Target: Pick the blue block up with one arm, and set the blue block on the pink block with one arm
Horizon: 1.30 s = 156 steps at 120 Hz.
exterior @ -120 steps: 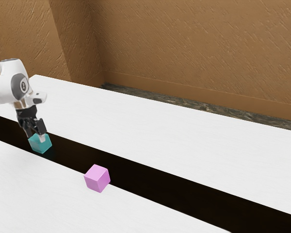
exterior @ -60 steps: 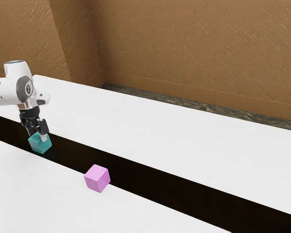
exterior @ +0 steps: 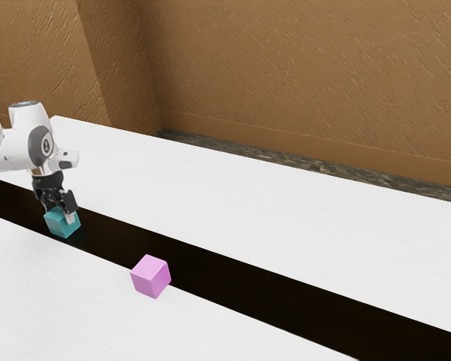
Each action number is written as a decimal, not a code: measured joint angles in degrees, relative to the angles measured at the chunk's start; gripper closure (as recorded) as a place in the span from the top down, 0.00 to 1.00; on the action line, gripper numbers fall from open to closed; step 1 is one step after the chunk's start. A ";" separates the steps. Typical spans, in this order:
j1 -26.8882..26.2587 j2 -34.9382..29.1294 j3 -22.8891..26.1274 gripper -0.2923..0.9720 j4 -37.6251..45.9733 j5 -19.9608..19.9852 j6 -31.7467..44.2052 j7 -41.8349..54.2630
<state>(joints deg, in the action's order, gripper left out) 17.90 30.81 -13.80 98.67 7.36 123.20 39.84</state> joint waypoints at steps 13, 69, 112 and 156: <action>1.66 0.48 1.55 0.75 -0.77 0.00 -0.38 0.15; 2.23 1.69 1.85 0.75 -2.49 0.11 -3.76 0.63; 2.08 1.84 1.77 0.54 -2.59 0.01 -4.63 0.75; 1.44 -3.60 1.74 0.49 -0.92 -0.41 -5.03 0.42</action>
<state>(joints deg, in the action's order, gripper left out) 19.34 27.21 -12.06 97.75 6.95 118.17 40.26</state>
